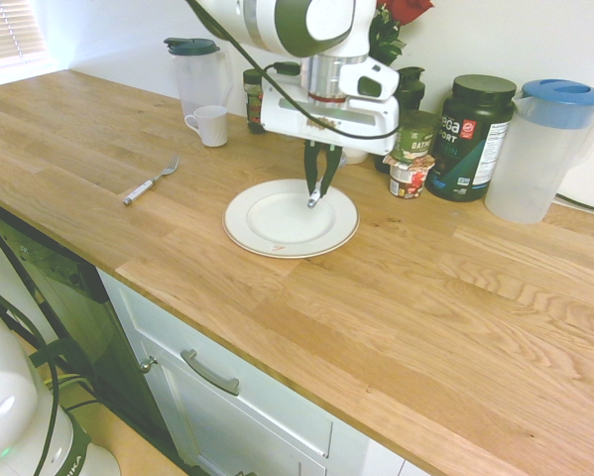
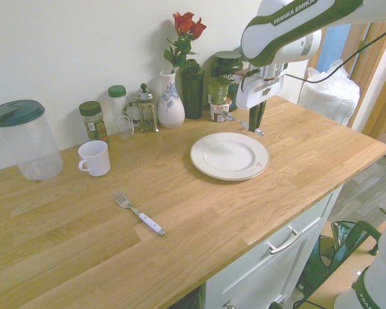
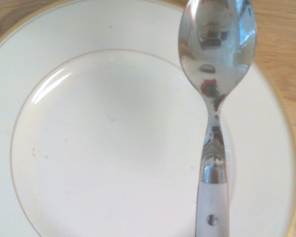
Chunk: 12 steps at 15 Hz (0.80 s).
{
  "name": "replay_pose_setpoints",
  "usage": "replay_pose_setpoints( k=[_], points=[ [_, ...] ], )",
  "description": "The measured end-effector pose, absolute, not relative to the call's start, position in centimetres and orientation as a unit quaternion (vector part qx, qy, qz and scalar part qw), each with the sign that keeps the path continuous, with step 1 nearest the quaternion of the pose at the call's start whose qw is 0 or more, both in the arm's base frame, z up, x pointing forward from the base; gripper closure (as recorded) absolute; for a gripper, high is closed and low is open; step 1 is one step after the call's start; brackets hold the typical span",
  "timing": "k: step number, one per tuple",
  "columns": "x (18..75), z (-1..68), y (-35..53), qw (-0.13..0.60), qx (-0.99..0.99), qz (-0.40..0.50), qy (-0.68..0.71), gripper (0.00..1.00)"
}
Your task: Put the spoon into the plate
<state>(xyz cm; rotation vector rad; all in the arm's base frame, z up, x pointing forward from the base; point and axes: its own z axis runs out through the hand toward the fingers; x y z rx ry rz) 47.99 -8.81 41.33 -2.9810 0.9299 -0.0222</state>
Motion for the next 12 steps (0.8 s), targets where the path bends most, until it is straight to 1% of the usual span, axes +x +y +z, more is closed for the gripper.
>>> replay_pose_setpoints(
  k=[9, 10, 12],
  points=[
    [46.3, 36.5, -6.0, -0.019, -0.956, -0.004, 0.293, 1.00],
    [46.2, 36.2, -6.0, -0.021, -0.956, -0.005, 0.294, 0.00],
    [46.0, 35.6, -5.6, -0.025, -0.955, -0.005, 0.295, 0.00]
  ],
)
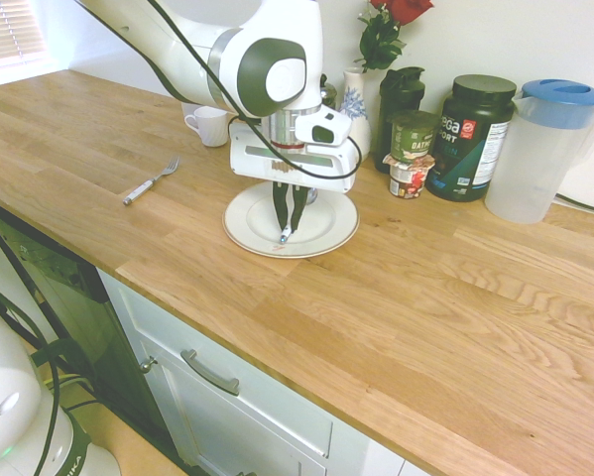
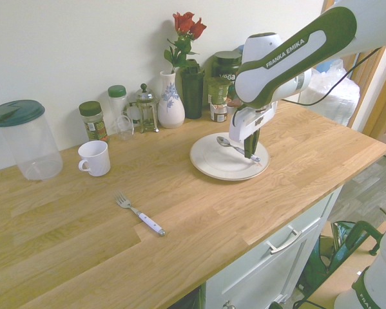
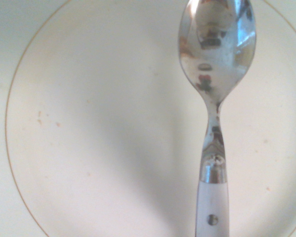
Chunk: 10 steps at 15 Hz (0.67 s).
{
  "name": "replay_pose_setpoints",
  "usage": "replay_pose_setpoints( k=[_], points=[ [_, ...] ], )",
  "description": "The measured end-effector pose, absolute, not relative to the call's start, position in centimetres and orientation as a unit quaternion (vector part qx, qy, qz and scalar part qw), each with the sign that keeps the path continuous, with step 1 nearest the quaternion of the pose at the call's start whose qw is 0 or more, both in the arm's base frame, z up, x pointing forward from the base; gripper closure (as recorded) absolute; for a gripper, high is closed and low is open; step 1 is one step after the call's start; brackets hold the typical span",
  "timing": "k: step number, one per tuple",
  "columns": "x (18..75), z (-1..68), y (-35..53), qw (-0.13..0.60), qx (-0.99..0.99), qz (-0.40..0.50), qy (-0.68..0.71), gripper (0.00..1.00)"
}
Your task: Put the spoon into the plate
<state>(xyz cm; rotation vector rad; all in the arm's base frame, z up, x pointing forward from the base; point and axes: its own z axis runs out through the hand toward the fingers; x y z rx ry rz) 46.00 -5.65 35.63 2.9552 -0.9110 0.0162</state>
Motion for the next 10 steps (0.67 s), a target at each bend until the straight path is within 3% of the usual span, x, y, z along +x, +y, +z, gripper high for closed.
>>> replay_pose_setpoints(
  k=[10],
  points=[
    [46.2, 36.0, -4.3, 0.029, 0.954, 0.015, -0.298, 0.00]
  ],
)
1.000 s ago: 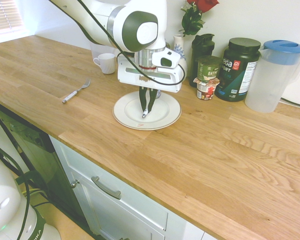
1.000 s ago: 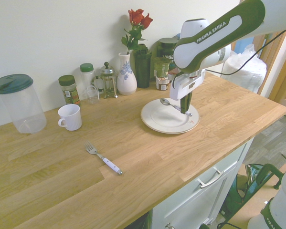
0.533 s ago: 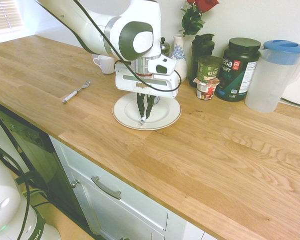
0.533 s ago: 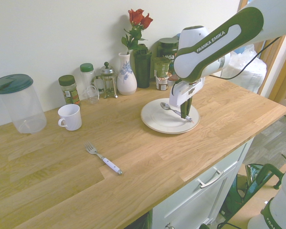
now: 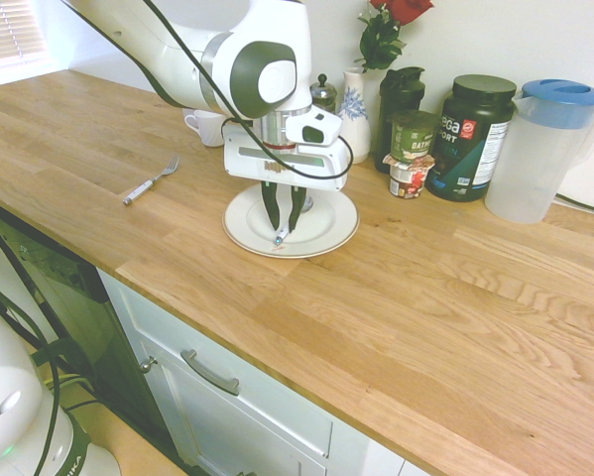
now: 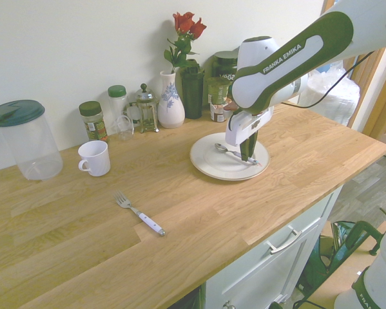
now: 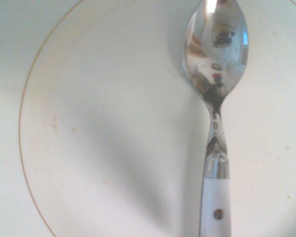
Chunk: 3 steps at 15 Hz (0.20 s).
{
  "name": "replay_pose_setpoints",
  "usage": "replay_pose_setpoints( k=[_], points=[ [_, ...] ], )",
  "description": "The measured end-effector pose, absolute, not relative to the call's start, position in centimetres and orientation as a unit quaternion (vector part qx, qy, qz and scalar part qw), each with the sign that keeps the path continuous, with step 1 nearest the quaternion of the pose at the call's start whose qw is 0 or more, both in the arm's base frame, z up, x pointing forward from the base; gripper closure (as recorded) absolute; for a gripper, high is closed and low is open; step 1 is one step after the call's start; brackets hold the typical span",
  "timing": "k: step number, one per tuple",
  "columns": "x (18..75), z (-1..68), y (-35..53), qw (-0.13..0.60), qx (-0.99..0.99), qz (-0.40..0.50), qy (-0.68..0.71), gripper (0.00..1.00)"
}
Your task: Put the spoon into the plate
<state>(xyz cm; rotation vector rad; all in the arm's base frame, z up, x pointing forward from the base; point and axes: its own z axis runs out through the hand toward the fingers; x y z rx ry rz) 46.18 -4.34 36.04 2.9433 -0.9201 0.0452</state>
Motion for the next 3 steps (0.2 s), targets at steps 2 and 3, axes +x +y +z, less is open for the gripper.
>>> replay_pose_setpoints(
  k=[2, 3],
  points=[
    [45.8, 38.3, -4.2, 0.030, 0.949, 0.019, -0.312, 0.00],
    [45.6, 40.5, -4.3, 0.032, 0.945, 0.017, -0.324, 0.00]
  ],
)
